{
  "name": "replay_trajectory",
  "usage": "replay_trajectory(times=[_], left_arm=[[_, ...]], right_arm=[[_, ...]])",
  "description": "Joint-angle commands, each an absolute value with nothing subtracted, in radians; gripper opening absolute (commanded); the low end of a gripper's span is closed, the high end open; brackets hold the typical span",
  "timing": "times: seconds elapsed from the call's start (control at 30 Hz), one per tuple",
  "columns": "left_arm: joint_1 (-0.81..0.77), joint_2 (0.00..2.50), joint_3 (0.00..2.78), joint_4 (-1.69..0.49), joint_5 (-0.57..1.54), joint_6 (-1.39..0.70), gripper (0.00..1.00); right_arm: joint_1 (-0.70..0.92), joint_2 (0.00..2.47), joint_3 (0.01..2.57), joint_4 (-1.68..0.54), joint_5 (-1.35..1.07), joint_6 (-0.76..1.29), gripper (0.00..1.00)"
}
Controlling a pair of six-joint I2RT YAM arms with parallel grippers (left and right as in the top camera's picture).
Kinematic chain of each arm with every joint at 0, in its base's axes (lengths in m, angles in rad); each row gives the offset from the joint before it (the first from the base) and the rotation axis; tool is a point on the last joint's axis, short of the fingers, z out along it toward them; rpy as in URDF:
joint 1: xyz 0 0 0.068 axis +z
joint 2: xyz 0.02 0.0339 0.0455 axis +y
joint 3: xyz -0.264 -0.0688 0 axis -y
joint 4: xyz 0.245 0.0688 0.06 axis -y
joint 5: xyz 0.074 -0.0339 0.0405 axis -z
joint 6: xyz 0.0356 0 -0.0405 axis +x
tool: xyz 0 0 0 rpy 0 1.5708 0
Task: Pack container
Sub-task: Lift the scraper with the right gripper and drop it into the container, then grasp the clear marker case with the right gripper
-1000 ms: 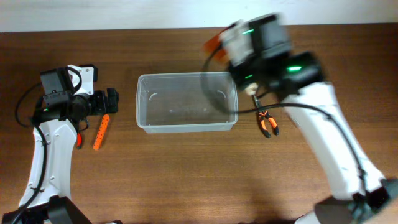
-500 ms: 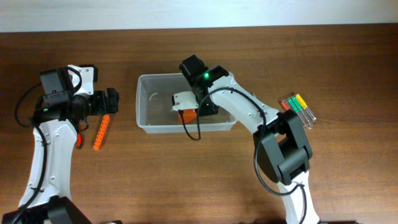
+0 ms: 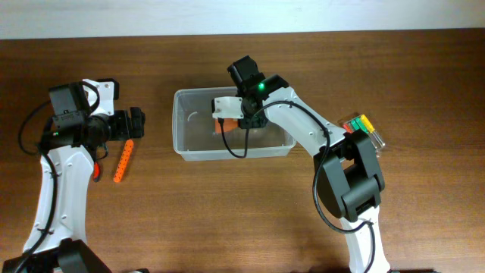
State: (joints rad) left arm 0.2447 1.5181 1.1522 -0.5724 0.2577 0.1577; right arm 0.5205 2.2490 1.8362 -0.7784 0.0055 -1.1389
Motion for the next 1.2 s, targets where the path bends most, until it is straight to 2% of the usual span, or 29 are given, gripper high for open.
replay_trajectory(times=[0.0, 0.1, 0.3, 0.4, 0.43, 0.53, 0.63, 0.73, 0.93, 1.03, 1.17], left_arm=[[0.250, 1.524, 1.170, -0.569, 0.263, 0.174, 0.99], [0.250, 1.524, 1.170, -0.569, 0.263, 0.174, 0.99], [0.250, 1.524, 1.170, -0.569, 0.263, 0.174, 0.99], [0.250, 1.524, 1.170, -0.569, 0.263, 0.174, 0.99], [0.250, 1.524, 1.170, -0.569, 0.263, 0.174, 0.99], [0.250, 1.524, 1.170, -0.569, 0.262, 0.174, 0.99], [0.250, 1.524, 1.170, -0.569, 0.263, 0.174, 0.99], [0.250, 1.524, 1.170, -0.569, 0.263, 0.174, 0.99], [0.250, 1.524, 1.170, -0.569, 0.263, 0.174, 0.99], [0.250, 1.524, 1.170, -0.569, 0.263, 0.174, 0.99], [0.250, 1.524, 1.170, -0.569, 0.263, 0.174, 0.99]], right_arm=[[0.532, 2.204, 1.903, -0.770, 0.077, -0.902, 0.99], [0.529, 2.125, 2.064, -0.834, 0.234, -0.612, 0.99], [0.459, 1.990, 2.360, -1.199, 0.300, -0.305, 0.99], [0.357, 1.944, 2.385, -1.315, 0.272, -0.167, 0.99], [0.262, 1.936, 2.384, -1.394, 0.218, -0.064, 0.99], [0.118, 1.943, 2.357, -1.487, 0.138, 0.021, 0.99], [-0.039, 1.962, 2.265, -1.522, 0.112, 0.027, 0.99], [-0.168, 1.989, 2.084, -1.446, 0.112, -0.076, 0.99], [-0.194, 1.991, 1.776, -1.173, 0.072, -0.390, 0.98], [-0.191, 1.994, 1.687, -1.129, -0.026, -0.551, 0.98], [-0.196, 2.030, 1.637, -1.108, -0.028, -0.634, 0.98]])
